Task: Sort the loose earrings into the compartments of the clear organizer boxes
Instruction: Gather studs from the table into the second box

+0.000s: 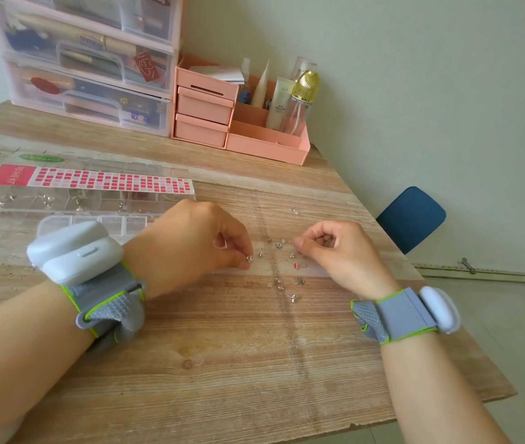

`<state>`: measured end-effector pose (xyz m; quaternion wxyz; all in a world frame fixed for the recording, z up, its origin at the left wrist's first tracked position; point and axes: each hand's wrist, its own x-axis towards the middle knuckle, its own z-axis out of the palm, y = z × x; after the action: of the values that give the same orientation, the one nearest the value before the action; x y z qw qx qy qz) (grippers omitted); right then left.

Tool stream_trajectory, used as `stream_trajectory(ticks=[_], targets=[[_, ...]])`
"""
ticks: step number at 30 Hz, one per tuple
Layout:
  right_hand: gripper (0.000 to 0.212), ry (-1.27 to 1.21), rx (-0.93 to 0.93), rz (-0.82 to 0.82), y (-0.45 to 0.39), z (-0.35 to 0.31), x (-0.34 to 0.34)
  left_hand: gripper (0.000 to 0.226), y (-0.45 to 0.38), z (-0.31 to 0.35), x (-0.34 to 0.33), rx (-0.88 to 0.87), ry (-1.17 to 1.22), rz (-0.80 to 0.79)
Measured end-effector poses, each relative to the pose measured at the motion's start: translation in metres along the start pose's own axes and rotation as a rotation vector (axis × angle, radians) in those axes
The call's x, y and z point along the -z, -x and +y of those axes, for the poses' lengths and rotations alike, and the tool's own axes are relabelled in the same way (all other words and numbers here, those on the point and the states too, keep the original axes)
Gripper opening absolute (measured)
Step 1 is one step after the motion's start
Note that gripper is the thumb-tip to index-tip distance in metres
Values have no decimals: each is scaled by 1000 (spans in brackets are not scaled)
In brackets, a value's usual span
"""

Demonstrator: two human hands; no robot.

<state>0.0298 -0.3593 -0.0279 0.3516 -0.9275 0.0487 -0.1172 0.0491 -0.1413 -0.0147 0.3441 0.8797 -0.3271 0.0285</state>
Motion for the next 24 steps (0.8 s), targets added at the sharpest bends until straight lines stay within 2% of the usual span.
stream_trajectory(ticks=[5,15,24], targets=[[13,14,14,-19,0,-1,0,11,0,3,-1,-4,-67,-87],[13,-53,84,17,1,-3,-1,11,0,3,0,-15,-82,-117],[3,-227,139,27,5,-14,-1,9,-1,-1,0,-16,-21,54]])
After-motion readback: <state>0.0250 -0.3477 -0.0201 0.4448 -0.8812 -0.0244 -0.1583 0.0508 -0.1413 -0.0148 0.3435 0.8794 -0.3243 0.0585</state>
